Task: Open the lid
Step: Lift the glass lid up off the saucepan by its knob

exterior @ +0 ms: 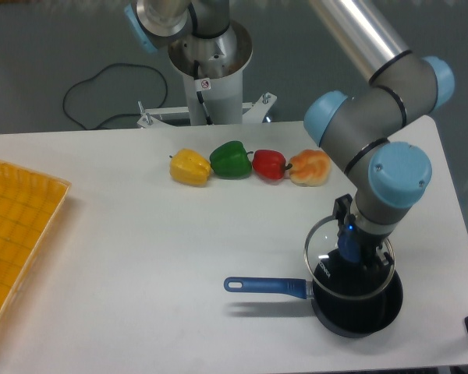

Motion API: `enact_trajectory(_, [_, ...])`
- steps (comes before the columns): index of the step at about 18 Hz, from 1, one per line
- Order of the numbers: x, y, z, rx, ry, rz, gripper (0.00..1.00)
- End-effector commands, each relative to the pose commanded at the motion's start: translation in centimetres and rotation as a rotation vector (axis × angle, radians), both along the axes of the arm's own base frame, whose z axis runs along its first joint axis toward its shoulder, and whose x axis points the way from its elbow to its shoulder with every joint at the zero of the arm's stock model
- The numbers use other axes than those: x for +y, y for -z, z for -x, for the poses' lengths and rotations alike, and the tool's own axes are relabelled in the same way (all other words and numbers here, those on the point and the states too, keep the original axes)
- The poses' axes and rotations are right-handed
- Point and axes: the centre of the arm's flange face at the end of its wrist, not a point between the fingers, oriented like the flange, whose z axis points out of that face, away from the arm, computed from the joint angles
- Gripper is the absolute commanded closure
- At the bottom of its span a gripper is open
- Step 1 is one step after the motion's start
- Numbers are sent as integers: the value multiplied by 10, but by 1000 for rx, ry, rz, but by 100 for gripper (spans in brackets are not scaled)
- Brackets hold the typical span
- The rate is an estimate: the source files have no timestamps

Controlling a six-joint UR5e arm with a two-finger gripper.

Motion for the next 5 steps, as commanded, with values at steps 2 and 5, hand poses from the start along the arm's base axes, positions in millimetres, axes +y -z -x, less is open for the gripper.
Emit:
enact_trajectory(2, [-6, -5, 0, 3, -8, -1, 39])
enact_trajectory(5, [-8, -6, -1, 3, -9, -1, 39])
